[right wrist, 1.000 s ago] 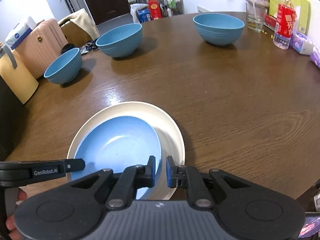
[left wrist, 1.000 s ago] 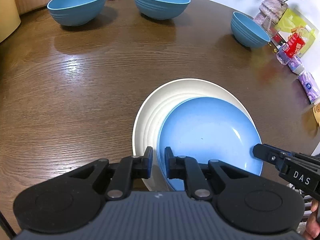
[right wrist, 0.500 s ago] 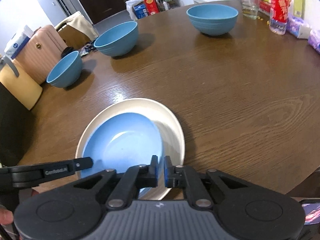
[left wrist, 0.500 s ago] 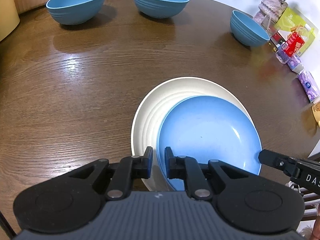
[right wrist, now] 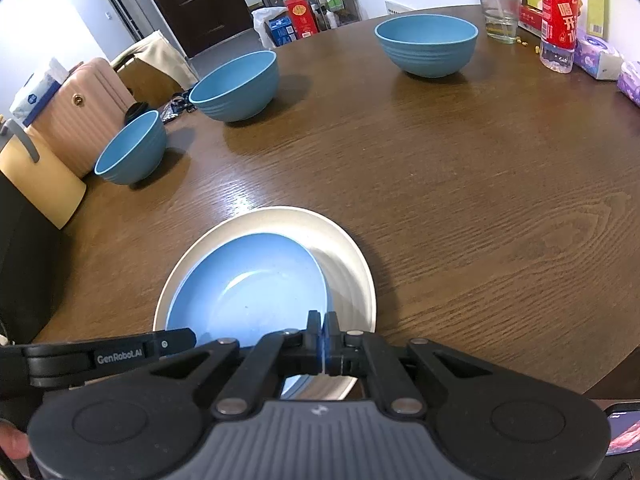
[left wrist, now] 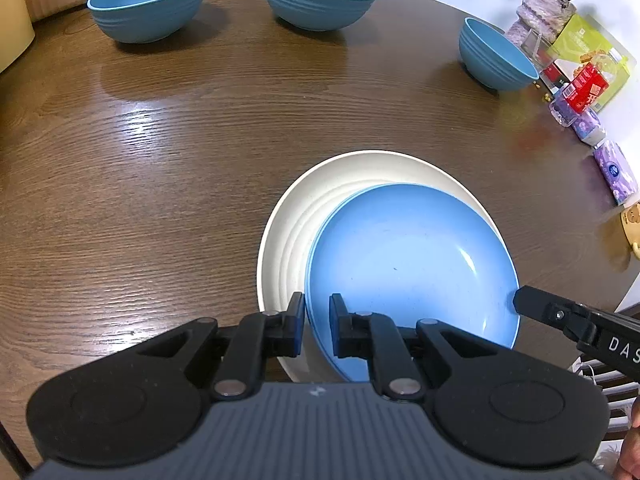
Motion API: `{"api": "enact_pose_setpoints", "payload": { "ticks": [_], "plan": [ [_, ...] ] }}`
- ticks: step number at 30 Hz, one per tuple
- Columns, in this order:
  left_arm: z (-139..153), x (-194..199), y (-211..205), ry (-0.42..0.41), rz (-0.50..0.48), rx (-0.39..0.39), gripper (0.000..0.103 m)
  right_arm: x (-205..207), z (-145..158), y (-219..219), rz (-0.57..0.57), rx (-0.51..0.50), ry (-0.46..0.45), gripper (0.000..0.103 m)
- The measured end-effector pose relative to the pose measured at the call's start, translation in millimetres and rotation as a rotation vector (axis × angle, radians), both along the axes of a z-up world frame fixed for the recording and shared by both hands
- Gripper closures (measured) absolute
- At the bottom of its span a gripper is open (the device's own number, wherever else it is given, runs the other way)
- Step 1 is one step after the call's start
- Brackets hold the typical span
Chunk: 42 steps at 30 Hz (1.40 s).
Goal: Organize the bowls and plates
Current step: 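Open both grippers and withdraw them from the plate stack, then move both grippers to the light-blue bowl beside the pink suitcase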
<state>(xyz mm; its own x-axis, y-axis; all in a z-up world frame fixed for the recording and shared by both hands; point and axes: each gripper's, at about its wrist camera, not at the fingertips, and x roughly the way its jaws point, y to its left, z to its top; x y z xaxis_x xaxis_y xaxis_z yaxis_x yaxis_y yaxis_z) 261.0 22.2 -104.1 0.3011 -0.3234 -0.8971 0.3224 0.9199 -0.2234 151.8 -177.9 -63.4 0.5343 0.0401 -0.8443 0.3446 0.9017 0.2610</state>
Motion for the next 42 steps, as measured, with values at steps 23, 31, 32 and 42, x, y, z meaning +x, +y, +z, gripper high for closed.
{"api": "enact_pose_setpoints", "payload": {
  "ticks": [23, 31, 32, 42],
  "plan": [
    [50.0, 0.7, 27.0, -0.146, 0.072, -0.005, 0.001, 1.3, 27.0, 18.0, 0.006, -0.096, -0.045, 0.021],
    [75.1, 10.5, 57.6, -0.191, 0.16, 0.014, 0.0, 5.7, 37.6, 36.6, 0.004, -0.119, -0.059, 0.0],
    [77.4, 11.5, 62.1, -0.197, 0.166, 0.017, 0.0, 6.4, 37.9, 38.4, 0.005, -0.116, -0.06, 0.0],
    [92.8, 21.6, 97.1, -0.22, 0.209, 0.042, 0.0, 21.8, 46.7, 67.2, 0.022, -0.097, -0.078, 0.0]
  ]
}}
